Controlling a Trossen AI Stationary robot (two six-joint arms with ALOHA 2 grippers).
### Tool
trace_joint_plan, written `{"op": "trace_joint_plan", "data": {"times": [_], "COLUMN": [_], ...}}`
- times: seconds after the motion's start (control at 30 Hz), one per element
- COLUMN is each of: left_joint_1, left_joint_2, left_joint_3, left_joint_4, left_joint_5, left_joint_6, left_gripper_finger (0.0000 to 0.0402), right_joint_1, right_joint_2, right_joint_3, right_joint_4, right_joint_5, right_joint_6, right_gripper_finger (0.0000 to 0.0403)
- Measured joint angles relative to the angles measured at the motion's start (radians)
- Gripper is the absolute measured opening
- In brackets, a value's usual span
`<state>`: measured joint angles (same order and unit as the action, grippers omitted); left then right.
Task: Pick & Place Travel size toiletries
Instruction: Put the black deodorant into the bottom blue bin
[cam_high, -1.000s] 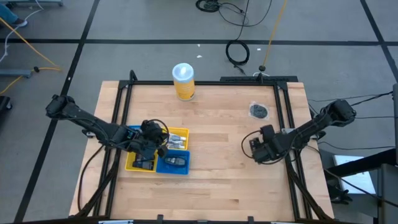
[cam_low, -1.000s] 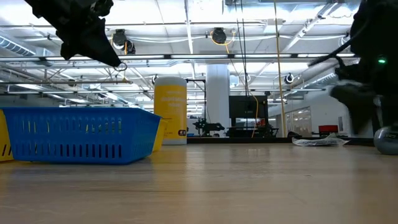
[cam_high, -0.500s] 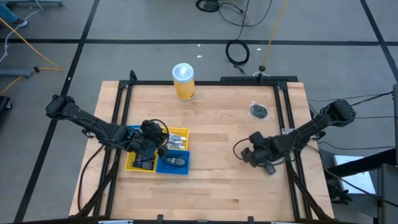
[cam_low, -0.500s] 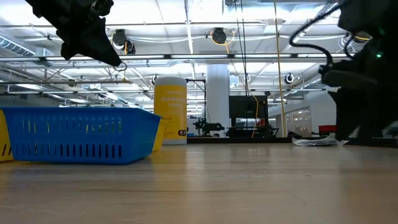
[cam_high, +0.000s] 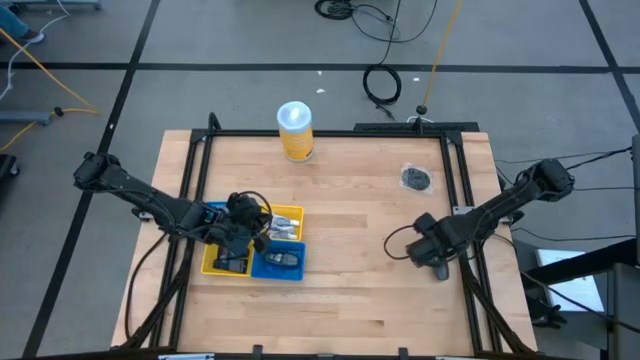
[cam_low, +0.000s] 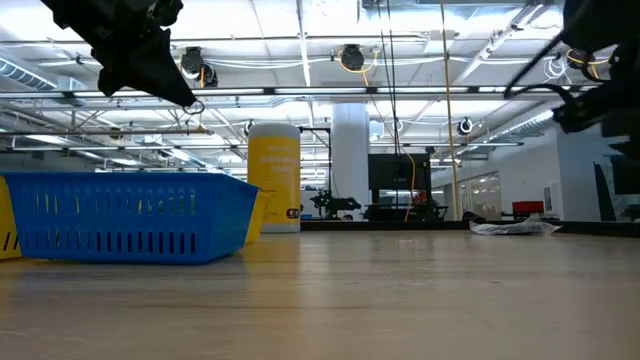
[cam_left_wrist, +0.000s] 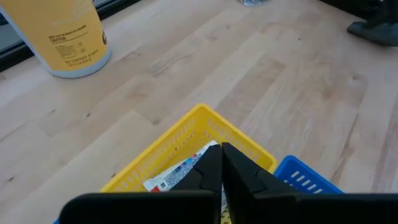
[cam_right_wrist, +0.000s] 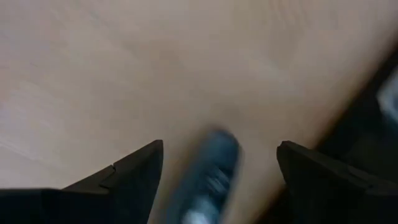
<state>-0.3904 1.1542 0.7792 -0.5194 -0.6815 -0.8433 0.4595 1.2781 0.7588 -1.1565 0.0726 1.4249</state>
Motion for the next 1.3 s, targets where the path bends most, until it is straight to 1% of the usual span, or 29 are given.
{"op": "trace_joint_plan", "data": {"times": [0.13, 0.2, 0.43, 0.6, 0.7, 0.87, 1.0, 1.17, 1.3], "left_joint_1": [0.0, 0.0, 0.0, 0.0, 0.0, 0.0, 0.0, 0.0, 0.0], "left_joint_2": [0.0, 0.0, 0.0, 0.0, 0.0, 0.0, 0.0, 0.0, 0.0], "left_joint_3": [0.0, 0.0, 0.0, 0.0, 0.0, 0.0, 0.0, 0.0, 0.0], "left_joint_4": [0.0, 0.0, 0.0, 0.0, 0.0, -0.001, -0.001, -0.001, 0.0], "left_joint_5": [0.0, 0.0, 0.001, 0.001, 0.002, 0.002, 0.002, 0.0, 0.0], "left_joint_6": [0.0, 0.001, 0.002, 0.003, 0.003, 0.003, 0.003, 0.003, 0.003], "left_gripper_finger": [0.0019, 0.002, 0.0002, 0.0015, 0.0022, 0.0024, 0.0024, 0.0024, 0.0024], "right_joint_1": [0.0, 0.001, 0.03, 0.056, 0.072, 0.101, 0.122, 0.134, 0.132], "right_joint_2": [0.0, 0.0, 0.001, 0.001, 0.001, 0.002, 0.0, 0.0, 0.001], "right_joint_3": [0.002, 0.001, 0.0, -0.034, -0.072, -0.132, -0.156, -0.161, -0.155], "right_joint_4": [-0.059, -0.052, 0.065, 0.131, 0.162, 0.278, 0.38, 0.48, 0.631], "right_joint_5": [-0.144, -0.18, -0.178, -0.183, -0.217, -0.255, -0.237, -0.162, -0.033], "right_joint_6": [0.054, 0.056, 0.088, 0.141, 0.17, 0.182, 0.169, 0.117, 0.047], "right_gripper_finger": [0.0304, 0.0304, 0.0304, 0.0304, 0.0304, 0.03, 0.0269, 0.02, 0.0198]}}
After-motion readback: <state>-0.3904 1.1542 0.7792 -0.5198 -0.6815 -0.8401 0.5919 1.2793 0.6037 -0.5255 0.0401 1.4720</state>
